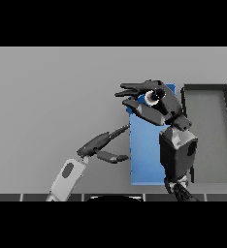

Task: Pick up the blue pipe and place it into the blue bin.

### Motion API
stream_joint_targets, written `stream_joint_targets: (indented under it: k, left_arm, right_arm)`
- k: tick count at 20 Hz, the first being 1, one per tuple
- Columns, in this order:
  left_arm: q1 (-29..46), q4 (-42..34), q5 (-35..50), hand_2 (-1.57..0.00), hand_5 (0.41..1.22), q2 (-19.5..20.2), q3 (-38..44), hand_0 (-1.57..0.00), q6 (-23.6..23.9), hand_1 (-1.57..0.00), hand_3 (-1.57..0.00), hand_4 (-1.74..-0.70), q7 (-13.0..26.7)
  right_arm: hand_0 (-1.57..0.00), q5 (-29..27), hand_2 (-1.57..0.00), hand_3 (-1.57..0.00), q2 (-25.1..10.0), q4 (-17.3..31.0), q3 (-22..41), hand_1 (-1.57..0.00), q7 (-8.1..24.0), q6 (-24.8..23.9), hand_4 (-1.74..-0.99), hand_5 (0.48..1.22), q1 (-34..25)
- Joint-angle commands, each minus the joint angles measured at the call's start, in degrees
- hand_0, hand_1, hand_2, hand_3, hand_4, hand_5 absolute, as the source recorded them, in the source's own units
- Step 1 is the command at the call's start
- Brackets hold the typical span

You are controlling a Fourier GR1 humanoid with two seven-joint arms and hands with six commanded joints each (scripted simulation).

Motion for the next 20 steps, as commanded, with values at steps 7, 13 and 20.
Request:
stream_joint_targets:
  k: [7, 13, 20]
  left_arm:
    - [0.0, -1.7, 1.2, 0.00, 0.474, 1.6, 1.5, 0.00, -0.3, 0.00, 0.00, -0.95, 2.1]
    - [0.0, -0.8, 0.4, 0.00, 0.462, 1.2, 1.5, 0.00, 0.6, 0.00, 0.00, -0.94, 0.3]
    - [-0.7, -0.6, -0.4, 0.00, 0.465, 1.8, 2.0, 0.00, 1.3, 0.00, 0.00, -0.93, -1.0]
  right_arm:
    - [-1.57, 5.8, -1.57, -1.57, -6.9, 5.3, -9.9, -1.57, 0.3, -0.2, -1.499, 1.221, 2.8]
    - [-1.57, 10.6, -1.57, -1.57, -8.0, 7.4, -10.2, -1.57, 0.4, -1.3, -1.499, 1.221, 13.7]
    - [-1.57, 14.3, -1.57, -1.57, -9.3, 11.4, -5.3, -1.57, 0.4, -8.4, -1.500, 1.221, 27.2]
